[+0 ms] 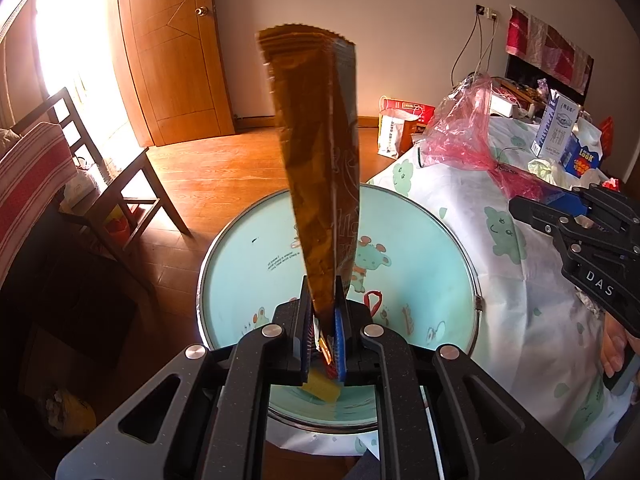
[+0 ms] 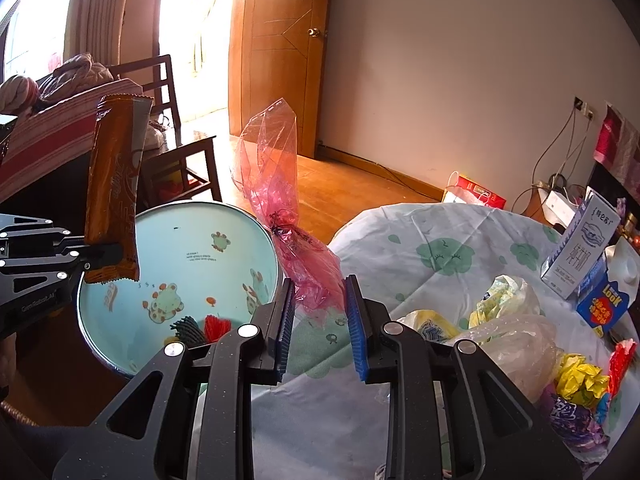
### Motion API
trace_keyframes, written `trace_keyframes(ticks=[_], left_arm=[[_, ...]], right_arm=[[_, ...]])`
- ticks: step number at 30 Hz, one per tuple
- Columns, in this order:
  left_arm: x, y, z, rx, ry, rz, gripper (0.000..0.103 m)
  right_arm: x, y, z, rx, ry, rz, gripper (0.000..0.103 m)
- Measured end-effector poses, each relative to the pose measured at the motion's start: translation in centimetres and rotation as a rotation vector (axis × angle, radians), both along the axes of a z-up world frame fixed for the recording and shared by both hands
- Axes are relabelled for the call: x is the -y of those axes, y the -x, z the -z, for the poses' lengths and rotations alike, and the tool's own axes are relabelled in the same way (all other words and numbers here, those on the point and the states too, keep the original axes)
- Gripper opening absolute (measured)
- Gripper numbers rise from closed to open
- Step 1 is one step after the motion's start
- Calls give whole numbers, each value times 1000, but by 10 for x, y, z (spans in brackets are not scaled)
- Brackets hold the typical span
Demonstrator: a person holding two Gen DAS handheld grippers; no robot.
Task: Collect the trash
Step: 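Carry the orange wrapper with the left tool while the right tool carries the pink bag over the bucket, then open both tools to drop the orange wrapper and pink bag into the bucket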
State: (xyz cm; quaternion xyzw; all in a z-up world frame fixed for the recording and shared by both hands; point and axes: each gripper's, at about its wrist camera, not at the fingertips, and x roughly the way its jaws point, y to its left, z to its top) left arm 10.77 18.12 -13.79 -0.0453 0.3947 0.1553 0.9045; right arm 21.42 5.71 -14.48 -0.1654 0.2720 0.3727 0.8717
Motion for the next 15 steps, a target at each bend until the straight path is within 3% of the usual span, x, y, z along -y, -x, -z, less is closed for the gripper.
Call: trace_keyframes(ticks=[3, 5, 7, 9, 11, 15], left_arm=[[0, -1, 0, -4, -1, -2, 18], [0, -1, 1, -7, -4, -6, 41], [0, 0, 1, 0, -8, -9, 53], [1, 0, 0, -4, -12, -6, 56], [1, 0, 0, 1, -14, -10, 66], [2, 0, 0, -2, -17, -10, 67]], right_arm=[[-3, 3, 1, 0, 7, -33, 37], [-4, 4, 0, 7, 6, -45, 53], [-5, 4, 1, 6, 11, -41, 57], [-5, 3, 2, 2, 11, -39, 62], [-6, 3, 2, 1, 13, -39, 62], [-6, 4, 2, 4, 16, -38, 64]])
